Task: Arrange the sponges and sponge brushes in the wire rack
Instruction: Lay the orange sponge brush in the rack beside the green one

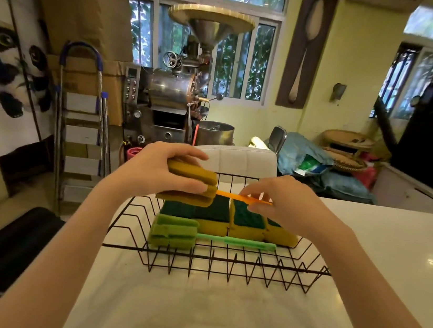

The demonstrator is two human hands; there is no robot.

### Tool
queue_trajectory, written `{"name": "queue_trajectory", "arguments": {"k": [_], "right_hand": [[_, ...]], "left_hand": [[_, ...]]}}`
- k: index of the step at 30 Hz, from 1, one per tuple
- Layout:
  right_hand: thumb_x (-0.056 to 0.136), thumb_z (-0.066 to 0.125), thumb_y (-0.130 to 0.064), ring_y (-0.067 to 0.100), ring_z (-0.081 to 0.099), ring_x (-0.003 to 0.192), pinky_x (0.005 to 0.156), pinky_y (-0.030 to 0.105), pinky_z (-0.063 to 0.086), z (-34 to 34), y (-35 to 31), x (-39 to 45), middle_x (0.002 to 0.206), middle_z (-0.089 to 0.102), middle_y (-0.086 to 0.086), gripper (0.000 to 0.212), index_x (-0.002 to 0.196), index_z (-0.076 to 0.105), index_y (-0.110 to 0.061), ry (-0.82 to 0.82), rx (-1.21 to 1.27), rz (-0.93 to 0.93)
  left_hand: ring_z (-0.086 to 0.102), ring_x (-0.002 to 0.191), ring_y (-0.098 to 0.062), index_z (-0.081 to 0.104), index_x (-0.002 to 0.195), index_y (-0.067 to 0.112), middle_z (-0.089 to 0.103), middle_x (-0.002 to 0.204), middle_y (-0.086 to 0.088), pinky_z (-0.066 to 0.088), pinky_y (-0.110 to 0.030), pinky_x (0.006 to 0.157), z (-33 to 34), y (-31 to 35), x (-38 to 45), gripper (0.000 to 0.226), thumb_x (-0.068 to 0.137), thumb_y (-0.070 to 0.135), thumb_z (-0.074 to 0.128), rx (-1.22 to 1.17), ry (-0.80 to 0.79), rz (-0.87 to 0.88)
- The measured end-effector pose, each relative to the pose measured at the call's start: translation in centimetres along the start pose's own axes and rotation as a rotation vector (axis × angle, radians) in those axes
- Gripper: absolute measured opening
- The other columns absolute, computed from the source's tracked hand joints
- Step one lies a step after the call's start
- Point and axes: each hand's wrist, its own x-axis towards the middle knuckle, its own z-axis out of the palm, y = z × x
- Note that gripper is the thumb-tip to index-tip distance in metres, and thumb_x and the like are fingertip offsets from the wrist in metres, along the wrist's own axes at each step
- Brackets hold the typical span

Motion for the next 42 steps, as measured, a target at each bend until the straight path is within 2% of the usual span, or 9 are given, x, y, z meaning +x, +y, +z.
{"name": "queue_trajectory", "arguments": {"k": [4,6,10,16,19,25,29,32,42], "right_hand": [[0.084,0.062,-0.023,0.009,0.059,0.083,0.067,0.015,0.042,0.2,1.1,0.6,0.088,0.062,-0.012,0.025,0.108,0.066,-0.029,0.048,0.314,0.042],[0.084,0.062,-0.020,0.009,0.063,0.084,0.068,0.015,0.048,0.3,1.3,0.6,0.090,0.066,-0.009,0.020,0.102,0.067,-0.028,0.094,0.580,0.069],[0.085,0.060,-0.010,0.017,0.070,0.090,0.068,0.024,0.059,1.1,0.4,0.9,0.097,0.071,0.006,0.021,0.104,0.065,-0.017,0.138,1.245,0.203],[0.086,0.056,-0.002,0.020,0.072,0.083,0.070,0.029,0.060,2.5,-0.4,1.2,0.089,0.072,0.012,0.013,0.096,0.061,-0.007,0.157,1.607,0.213],[0.085,0.058,-0.007,0.020,0.072,0.086,0.078,0.032,0.059,2.7,-0.5,1.1,0.091,0.073,0.011,0.011,0.094,0.063,-0.010,0.145,1.506,0.229],[0.083,0.060,-0.029,0.005,0.068,0.085,0.082,0.023,0.055,-1.3,0.8,-0.7,0.090,0.073,-0.006,0.014,0.097,0.064,-0.030,0.037,0.600,0.071],[0.077,0.068,-0.023,-0.004,0.063,0.095,0.082,0.009,0.050,-4.0,2.5,-2.3,0.107,0.061,-0.022,0.044,0.113,0.055,-0.043,0.020,0.507,-0.050],[0.075,0.070,-0.032,0.002,0.045,0.106,0.088,0.020,0.040,-3.3,4.3,-2.0,0.116,0.045,-0.020,0.059,0.125,0.042,-0.044,-0.175,0.102,0.062],[0.069,0.077,-0.021,0.009,0.055,0.075,0.065,0.025,0.046,0.5,4.9,-0.6,0.085,0.059,-0.008,0.025,0.084,0.058,-0.028,-0.554,0.083,0.199]], "left_hand": [[0.054,0.115,-0.022,0.047,0.118,0.039,0.057,0.119,0.013,0.049,-0.034,0.085,-0.4,1.3,1.5,0.040,0.079,0.042,0.054,-0.488,0.201,-0.060],[0.057,0.115,-0.013,0.047,0.126,0.022,0.059,0.115,0.010,0.050,-0.026,0.083,-0.6,1.5,2.5,0.037,0.091,0.034,0.042,-0.665,0.314,-0.122],[0.056,0.108,-0.010,0.050,0.122,0.025,0.057,0.124,0.002,0.046,-0.023,0.083,1.4,0.5,2.9,0.034,0.089,0.028,0.049,-0.616,0.087,-0.226],[0.066,0.101,-0.010,0.058,0.119,0.024,0.068,0.113,0.000,0.051,-0.024,0.088,4.0,1.0,2.3,0.033,0.088,0.018,0.052,-0.262,-0.242,-0.162],[0.071,0.088,-0.012,0.062,0.112,0.021,0.073,0.100,-0.004,0.056,-0.021,0.078,4.2,0.7,2.5,0.030,0.085,0.010,0.056,-0.207,-0.199,-0.136],[0.071,0.082,-0.009,0.066,0.102,0.018,0.074,0.092,-0.001,0.056,-0.017,0.072,3.8,-0.2,2.8,0.022,0.083,0.010,0.059,-0.030,-0.245,-0.160],[0.071,0.081,-0.008,0.068,0.098,0.021,0.076,0.091,0.003,0.055,-0.015,0.075,3.5,-0.6,2.8,0.020,0.083,0.011,0.060,0.069,-0.396,-0.175],[0.070,0.082,-0.003,0.068,0.100,0.022,0.076,0.090,0.005,0.052,-0.009,0.074,3.5,-0.7,2.6,0.022,0.082,0.013,0.060,0.151,-0.522,-0.168],[0.063,0.083,-0.001,0.049,0.091,0.043,0.065,0.094,0.018,0.050,-0.026,0.085,5.7,-0.7,2.5,0.038,0.078,0.012,0.065,0.296,-0.717,-0.177]]}}
